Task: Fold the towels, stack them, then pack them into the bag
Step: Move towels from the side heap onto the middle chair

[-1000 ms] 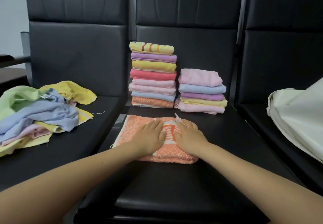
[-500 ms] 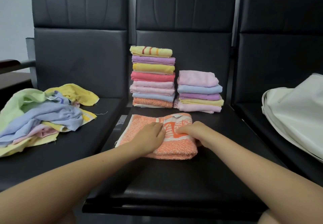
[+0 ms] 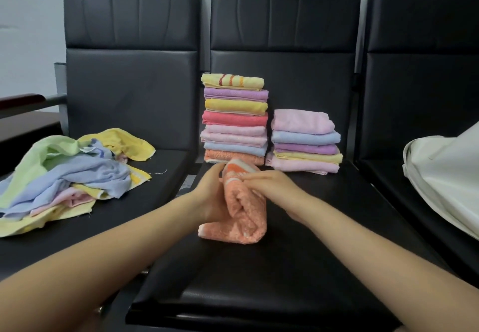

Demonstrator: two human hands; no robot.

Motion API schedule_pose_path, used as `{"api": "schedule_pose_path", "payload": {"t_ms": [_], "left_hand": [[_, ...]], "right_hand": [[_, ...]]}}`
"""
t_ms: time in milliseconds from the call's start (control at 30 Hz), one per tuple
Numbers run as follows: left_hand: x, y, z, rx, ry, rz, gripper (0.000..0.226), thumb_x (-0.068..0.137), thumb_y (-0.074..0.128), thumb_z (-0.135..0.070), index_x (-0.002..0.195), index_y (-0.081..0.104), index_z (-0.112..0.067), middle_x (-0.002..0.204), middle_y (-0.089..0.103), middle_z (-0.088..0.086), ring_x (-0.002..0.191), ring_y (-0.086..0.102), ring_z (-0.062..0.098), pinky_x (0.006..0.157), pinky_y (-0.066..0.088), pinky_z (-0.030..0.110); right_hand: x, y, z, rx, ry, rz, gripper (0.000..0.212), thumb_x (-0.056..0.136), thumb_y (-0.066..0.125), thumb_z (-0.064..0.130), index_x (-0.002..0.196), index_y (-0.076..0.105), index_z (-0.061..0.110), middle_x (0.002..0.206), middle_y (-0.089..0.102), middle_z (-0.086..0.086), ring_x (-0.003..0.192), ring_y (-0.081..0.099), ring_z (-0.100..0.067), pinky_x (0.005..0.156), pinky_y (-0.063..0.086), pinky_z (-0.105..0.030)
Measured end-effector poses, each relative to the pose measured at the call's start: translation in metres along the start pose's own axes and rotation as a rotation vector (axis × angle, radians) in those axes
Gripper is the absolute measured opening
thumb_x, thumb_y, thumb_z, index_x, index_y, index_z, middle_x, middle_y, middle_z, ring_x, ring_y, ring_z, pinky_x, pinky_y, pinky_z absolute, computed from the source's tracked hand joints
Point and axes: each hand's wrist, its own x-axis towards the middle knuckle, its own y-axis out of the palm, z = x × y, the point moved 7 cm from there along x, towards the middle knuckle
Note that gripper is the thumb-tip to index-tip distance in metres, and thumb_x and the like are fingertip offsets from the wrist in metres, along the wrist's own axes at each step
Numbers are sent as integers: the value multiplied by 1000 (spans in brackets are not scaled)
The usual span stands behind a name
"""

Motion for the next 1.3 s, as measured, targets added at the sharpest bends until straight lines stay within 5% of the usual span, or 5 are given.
{"api": "schedule_pose_path", "payload": {"t_ms": [267,533,700,1067,1300], "left_hand": [[4,-65,-23,637,235,-443,30,96,49,-24,114,63,-5,104,71,11,93,68,27,87,54,40],[-8,-76,-15,1314,554,-709,37,103,30,-31,107,59,-7,109,59,11,104,54,26,92,44,44],[-14,-76,-16,1208,587,-684,27,101,34,-27,97,54,-9,106,59,10,98,55,26,86,47,42],[-45,1,-1,-171,8,115,65,88,51,-62,128,53,-10,112,68,25,92,70,39,80,50,51],[-26,21,-22,-381,107,-35,47,96,55,-39,134,51,-11,111,67,20,93,66,36,63,53,51]], "right_hand": [[15,45,-27,-428,27,-17,111,78,62,67,155,-4,23,160,-2,2,147,2,-22,117,19,-42],[30,45,-52,-31,137,-144,93,89,61,48,156,7,12,154,31,-9,136,41,-26,108,40,-38],[15,62,-42,760,456,105,40,85,74,26,119,62,8,116,68,-19,103,66,-34,86,54,-47],[-3,9,8,560,187,112,18,90,62,16,106,55,16,111,67,-16,101,66,-30,93,53,-43],[-18,-21,-2,935,213,-36,30,95,56,38,112,63,13,115,67,-14,107,63,-28,100,47,-44]]}}
